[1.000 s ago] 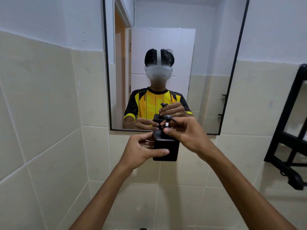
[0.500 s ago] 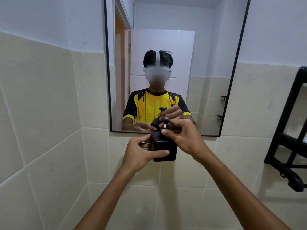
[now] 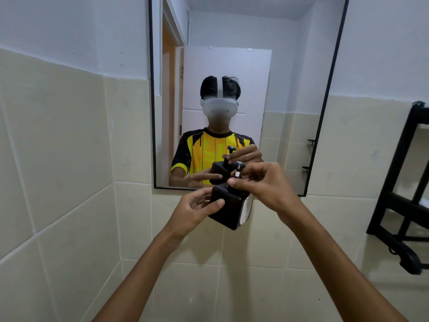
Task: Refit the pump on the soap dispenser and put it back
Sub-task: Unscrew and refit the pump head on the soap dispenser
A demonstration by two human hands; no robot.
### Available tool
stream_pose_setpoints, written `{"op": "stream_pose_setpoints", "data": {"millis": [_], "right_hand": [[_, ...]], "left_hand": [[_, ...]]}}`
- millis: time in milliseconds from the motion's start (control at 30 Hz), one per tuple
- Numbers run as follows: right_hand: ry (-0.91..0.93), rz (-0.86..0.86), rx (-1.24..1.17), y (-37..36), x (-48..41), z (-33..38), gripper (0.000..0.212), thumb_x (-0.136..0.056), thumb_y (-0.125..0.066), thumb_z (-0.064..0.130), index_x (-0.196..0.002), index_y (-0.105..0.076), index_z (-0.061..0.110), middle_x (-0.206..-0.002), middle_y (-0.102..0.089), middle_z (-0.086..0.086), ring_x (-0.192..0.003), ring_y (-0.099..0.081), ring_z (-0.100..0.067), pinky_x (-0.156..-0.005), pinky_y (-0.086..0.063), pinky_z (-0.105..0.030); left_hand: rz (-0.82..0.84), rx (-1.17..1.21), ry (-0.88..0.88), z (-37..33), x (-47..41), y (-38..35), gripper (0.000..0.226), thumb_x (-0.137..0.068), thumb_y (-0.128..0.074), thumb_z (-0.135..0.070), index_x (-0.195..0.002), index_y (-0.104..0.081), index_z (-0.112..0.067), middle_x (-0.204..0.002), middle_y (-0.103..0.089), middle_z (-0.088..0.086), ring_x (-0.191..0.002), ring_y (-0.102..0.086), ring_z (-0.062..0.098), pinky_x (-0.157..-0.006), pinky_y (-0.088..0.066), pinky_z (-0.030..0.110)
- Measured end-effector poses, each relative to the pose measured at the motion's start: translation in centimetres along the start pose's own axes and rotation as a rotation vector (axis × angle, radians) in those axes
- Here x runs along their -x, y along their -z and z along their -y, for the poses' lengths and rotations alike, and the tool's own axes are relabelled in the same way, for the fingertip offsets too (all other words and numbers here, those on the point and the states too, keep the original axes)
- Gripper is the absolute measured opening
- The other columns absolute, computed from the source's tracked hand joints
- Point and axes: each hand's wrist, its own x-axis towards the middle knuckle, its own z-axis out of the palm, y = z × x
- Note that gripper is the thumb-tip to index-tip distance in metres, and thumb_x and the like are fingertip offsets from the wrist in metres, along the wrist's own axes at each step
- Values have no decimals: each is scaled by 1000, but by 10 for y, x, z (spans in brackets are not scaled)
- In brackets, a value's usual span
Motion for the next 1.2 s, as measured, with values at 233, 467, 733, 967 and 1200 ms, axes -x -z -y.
{"op": "stream_pose_setpoints", "data": {"millis": [233, 467, 733, 967, 1200], "right_hand": [[-27, -103, 78, -2, -1, -8, 25, -67, -90, 28, -76, -76, 9, -63, -66, 1, -57, -58, -6, -56, -47, -20], [-44, -46, 73, -1, -1, -8, 22, -74, -86, 23, -89, -78, 9, -76, -74, -3, -68, -67, -8, -63, -56, -22], [-110, 75, -64, 10, 8, -23, 27, -89, -72, 13, -115, -74, 15, -106, -77, 4, -101, -73, -10, -81, -62, -27], [-120, 161, -215, 20, 22, -31, 33, -94, -62, 18, -126, -67, 22, -119, -74, 10, -113, -68, -3, -89, -59, -25], [-120, 113, -253, 14, 28, -37, 35, -95, -56, 32, -128, -66, 23, -123, -73, 4, -119, -65, -9, -95, -58, -34]], "left_hand": [[-41, -179, -82, 8, 1, -5, 69, -62, -92, -27, -125, -66, -22, -111, -77, 1, -107, -72, 15, -92, -58, 29], [-111, -275, -109, 6, -6, -10, 65, -65, -93, -10, -125, -66, -13, -108, -77, 3, -98, -75, 14, -82, -60, 24], [-117, -183, -85, 7, -7, -6, 63, -55, -89, -30, -114, -72, -18, -100, -80, 2, -98, -75, 19, -84, -61, 30], [-66, -90, -40, -1, -12, 0, 64, -59, -85, -27, -120, -70, -12, -109, -79, 5, -107, -73, 19, -83, -58, 27], [-29, -50, -47, -4, -16, -5, 51, -72, -77, -8, -123, -69, -8, -111, -78, 5, -106, -74, 13, -80, -56, 19]]}}
